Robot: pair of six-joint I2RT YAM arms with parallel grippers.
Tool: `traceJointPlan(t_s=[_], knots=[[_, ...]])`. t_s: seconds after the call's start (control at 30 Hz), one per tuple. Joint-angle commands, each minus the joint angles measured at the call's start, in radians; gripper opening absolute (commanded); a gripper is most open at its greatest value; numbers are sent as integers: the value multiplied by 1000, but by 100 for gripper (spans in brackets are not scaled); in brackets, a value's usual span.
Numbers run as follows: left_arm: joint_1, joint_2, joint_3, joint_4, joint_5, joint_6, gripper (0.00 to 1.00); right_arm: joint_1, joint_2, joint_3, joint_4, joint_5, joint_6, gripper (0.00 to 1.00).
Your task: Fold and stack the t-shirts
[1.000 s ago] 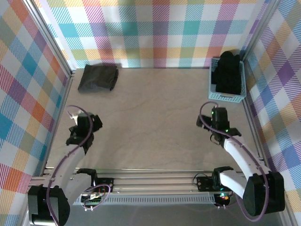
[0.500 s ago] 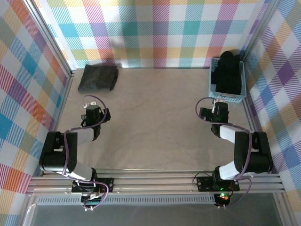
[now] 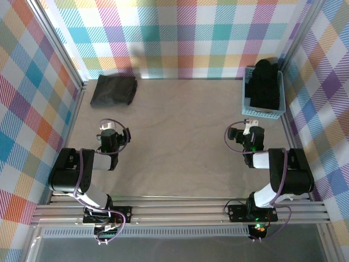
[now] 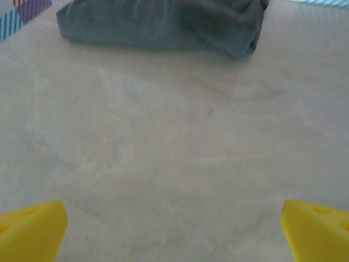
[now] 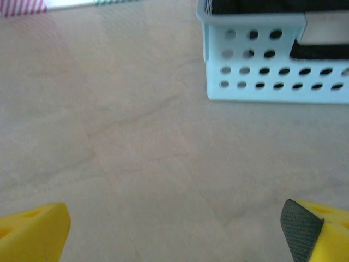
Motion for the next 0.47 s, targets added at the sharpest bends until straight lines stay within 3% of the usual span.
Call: traceJointPlan(t_s=[0.0,0.43], knots=[[-8,-9,9,12,7,25,100,8,-1,13,50,-5,-23,100],[-17,-8,5,20,-7,32,100,-1,-1,25,26,-114,-56,100]])
